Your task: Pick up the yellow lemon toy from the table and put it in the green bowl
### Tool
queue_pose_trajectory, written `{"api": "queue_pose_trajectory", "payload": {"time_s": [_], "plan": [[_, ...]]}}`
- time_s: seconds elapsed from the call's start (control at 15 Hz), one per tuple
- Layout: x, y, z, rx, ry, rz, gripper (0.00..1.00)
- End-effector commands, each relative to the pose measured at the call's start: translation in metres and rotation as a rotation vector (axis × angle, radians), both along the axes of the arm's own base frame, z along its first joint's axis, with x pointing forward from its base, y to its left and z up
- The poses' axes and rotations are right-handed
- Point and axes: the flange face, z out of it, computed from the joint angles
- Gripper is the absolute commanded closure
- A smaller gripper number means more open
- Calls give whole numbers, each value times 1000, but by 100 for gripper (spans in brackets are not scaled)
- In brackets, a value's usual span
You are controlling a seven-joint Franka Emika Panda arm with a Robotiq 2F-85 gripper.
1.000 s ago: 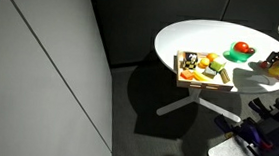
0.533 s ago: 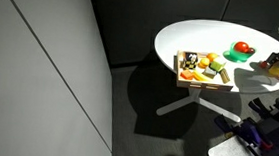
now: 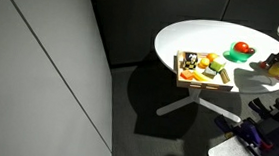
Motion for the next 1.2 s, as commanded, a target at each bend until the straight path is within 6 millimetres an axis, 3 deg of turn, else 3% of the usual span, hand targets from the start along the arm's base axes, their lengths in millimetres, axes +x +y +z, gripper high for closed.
{"api": "queue_pose_trajectory", "payload": {"time_s": [0.0,0.33,0.8,1.13], "plan": [[4,-6,0,6,-16,13,26],[5,-5,9,7,-8,19,65],[14,-1,34,12,-9,29,65],[32,5,60,16,-12,40,65]]}}
